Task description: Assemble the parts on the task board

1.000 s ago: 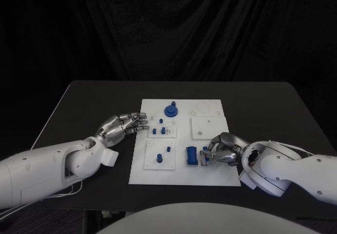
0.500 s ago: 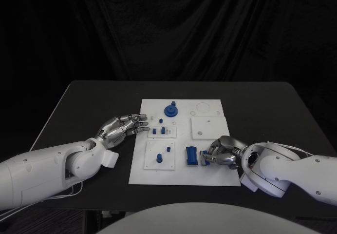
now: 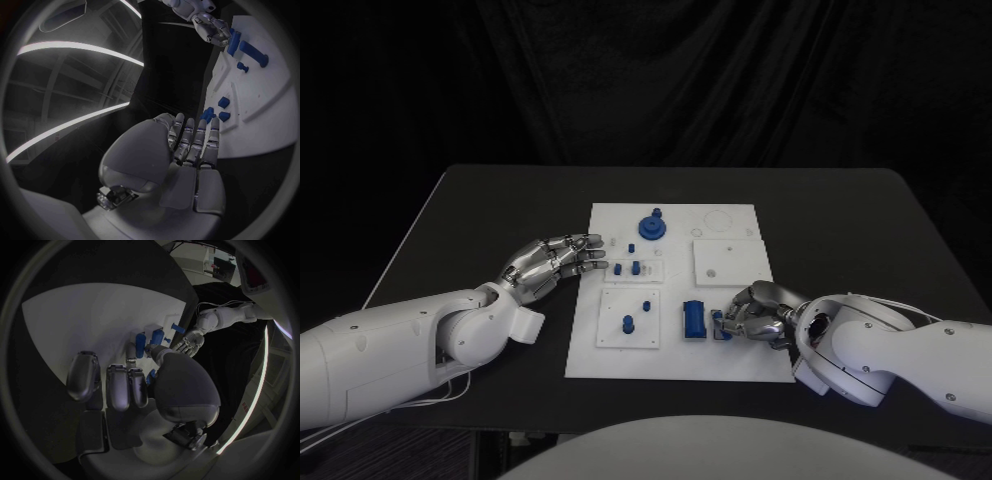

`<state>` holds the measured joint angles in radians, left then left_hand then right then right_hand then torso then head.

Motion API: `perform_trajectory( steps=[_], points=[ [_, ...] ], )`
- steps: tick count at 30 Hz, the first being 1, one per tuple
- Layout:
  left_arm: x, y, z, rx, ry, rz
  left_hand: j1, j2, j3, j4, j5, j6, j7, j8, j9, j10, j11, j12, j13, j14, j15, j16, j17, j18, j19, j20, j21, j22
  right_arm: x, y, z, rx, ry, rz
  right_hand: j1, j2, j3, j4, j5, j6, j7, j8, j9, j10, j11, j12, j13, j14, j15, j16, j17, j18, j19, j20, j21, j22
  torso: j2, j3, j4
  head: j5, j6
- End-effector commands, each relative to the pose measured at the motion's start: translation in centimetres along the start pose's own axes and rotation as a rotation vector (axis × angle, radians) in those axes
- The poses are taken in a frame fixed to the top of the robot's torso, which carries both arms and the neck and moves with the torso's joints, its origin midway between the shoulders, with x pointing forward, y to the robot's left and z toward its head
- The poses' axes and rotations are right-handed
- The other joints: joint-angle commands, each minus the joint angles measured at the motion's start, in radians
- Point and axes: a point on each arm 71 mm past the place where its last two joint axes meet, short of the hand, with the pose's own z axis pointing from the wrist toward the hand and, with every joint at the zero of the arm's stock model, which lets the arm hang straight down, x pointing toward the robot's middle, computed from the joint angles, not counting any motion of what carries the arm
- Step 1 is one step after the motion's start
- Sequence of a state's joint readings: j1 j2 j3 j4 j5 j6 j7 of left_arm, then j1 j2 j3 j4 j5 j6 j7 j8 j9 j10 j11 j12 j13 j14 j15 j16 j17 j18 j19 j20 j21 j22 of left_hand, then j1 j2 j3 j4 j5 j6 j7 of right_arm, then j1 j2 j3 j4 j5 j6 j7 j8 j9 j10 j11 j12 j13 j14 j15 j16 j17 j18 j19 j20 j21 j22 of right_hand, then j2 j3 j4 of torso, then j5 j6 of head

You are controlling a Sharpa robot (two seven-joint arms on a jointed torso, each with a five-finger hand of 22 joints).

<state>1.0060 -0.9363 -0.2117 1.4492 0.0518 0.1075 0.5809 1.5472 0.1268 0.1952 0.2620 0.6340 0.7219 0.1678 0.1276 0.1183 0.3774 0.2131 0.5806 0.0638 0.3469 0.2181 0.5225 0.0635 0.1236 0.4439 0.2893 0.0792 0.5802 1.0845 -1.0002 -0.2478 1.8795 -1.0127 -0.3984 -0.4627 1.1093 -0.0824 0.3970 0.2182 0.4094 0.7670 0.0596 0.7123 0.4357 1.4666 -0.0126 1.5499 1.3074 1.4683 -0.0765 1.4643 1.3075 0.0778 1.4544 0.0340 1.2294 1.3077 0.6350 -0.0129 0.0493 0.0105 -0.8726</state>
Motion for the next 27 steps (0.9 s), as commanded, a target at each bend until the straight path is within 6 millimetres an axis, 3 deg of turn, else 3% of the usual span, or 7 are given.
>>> perform_trajectory(
  steps=[1, 4, 11, 22, 25, 27],
  points=[
    [0.12, 0.03, 0.00, 0.007, 0.011, -0.014, 0.007, 0.002, 0.007, 0.000, 0.000, -0.002, 0.006, 0.000, -0.001, 0.000, 0.006, 0.002, 0.001, -0.002, 0.004, 0.003, 0.001, 0.011, 0.001, 0.000, 0.003, -0.001, 0.06, 0.07, 0.01, -0.007, -0.009, 0.003, -0.011, 0.010, -0.018, 0.011, -0.009, 0.003, 0.007, -0.008, 0.002, 0.065, 0.004, -0.003, 0.215, 0.058, 0.002, -0.004, 0.012, -0.003, -0.004, 0.001, -0.007, 0.163, 0.000, 0.0000, 0.0009, 0.000, 0.000],
    [0.12, 0.10, 0.01, 0.005, 0.011, -0.015, 0.007, 0.002, 0.007, 0.000, 0.000, -0.002, 0.006, 0.000, -0.001, 0.000, 0.006, 0.002, 0.001, -0.002, 0.004, 0.003, 0.001, 0.011, 0.001, 0.000, 0.003, -0.001, 0.04, 0.05, 0.01, -0.007, -0.012, 0.004, -0.021, 0.015, -0.044, 0.026, -0.010, 0.006, 0.007, -0.013, 0.003, 0.066, 0.005, -0.003, 0.216, 0.058, 0.003, -0.003, 0.013, -0.003, -0.004, 0.002, -0.008, 0.163, 0.000, -0.0002, 0.0008, -0.001, 0.000],
    [0.11, 0.27, -0.02, 0.001, 0.012, -0.017, 0.008, 0.002, 0.009, 0.000, 0.000, -0.002, 0.006, 0.000, -0.001, 0.000, 0.005, 0.002, 0.001, -0.001, 0.005, 0.004, 0.001, 0.011, 0.001, 0.000, 0.003, -0.002, -0.06, 0.04, -0.01, -0.010, -0.023, -0.007, -0.042, 0.038, -0.107, 0.068, -0.091, 0.012, 0.009, -0.028, 0.007, 0.066, 0.007, -0.002, 0.216, 0.058, 0.005, -0.003, 0.012, -0.002, -0.004, 0.003, -0.010, 0.163, 0.000, -0.0002, 0.0008, -0.002, 0.000],
    [0.05, 0.34, -0.10, -0.002, 0.010, -0.018, 0.008, 0.002, 0.009, 0.000, 0.000, -0.002, 0.006, 0.000, -0.001, 0.000, 0.005, 0.002, 0.001, -0.001, 0.005, 0.004, 0.001, 0.011, 0.001, 0.000, 0.003, -0.002, -0.16, 0.05, -0.16, -0.021, -0.034, -0.007, -0.124, 0.078, -0.184, 0.074, -0.172, 0.019, 0.008, -0.047, 0.013, 0.064, 0.007, -0.003, 0.215, 0.058, 0.005, -0.004, 0.012, -0.002, -0.005, 0.004, -0.013, 0.162, 0.000, 0.0001, 0.0000, 0.001, 0.000],
    [0.05, 0.35, -0.12, -0.002, 0.010, -0.018, 0.008, 0.002, 0.009, 0.000, 0.000, -0.002, 0.006, 0.000, -0.001, 0.000, 0.005, 0.002, 0.001, -0.001, 0.005, 0.004, 0.001, 0.011, 0.001, 0.000, 0.003, -0.002, -0.19, 0.00, -0.28, -0.025, -0.033, -0.007, -0.127, 0.078, -0.188, 0.074, -0.177, 0.019, 0.008, -0.047, 0.014, 0.065, 0.007, -0.003, 0.215, 0.058, 0.005, -0.004, 0.012, -0.001, -0.005, 0.004, -0.015, 0.162, 0.000, 0.0002, 0.0001, 0.001, 0.000],
    [0.04, 0.35, -0.13, -0.002, 0.010, -0.018, 0.008, 0.002, 0.011, 0.000, 0.000, -0.002, 0.006, 0.001, -0.001, 0.000, 0.005, 0.002, 0.001, 0.000, 0.006, 0.004, 0.001, 0.010, 0.001, 0.000, 0.003, -0.002, -0.22, -0.07, -0.41, -0.027, -0.032, -0.013, -0.076, 0.068, -0.188, 0.055, -0.130, 0.016, 0.007, -0.050, 0.019, 0.063, 0.006, -0.004, 0.213, 0.058, 0.003, -0.003, 0.012, -0.001, -0.006, 0.003, -0.016, 0.162, 0.000, 0.0001, 0.0004, 0.002, 0.000]
  ],
)
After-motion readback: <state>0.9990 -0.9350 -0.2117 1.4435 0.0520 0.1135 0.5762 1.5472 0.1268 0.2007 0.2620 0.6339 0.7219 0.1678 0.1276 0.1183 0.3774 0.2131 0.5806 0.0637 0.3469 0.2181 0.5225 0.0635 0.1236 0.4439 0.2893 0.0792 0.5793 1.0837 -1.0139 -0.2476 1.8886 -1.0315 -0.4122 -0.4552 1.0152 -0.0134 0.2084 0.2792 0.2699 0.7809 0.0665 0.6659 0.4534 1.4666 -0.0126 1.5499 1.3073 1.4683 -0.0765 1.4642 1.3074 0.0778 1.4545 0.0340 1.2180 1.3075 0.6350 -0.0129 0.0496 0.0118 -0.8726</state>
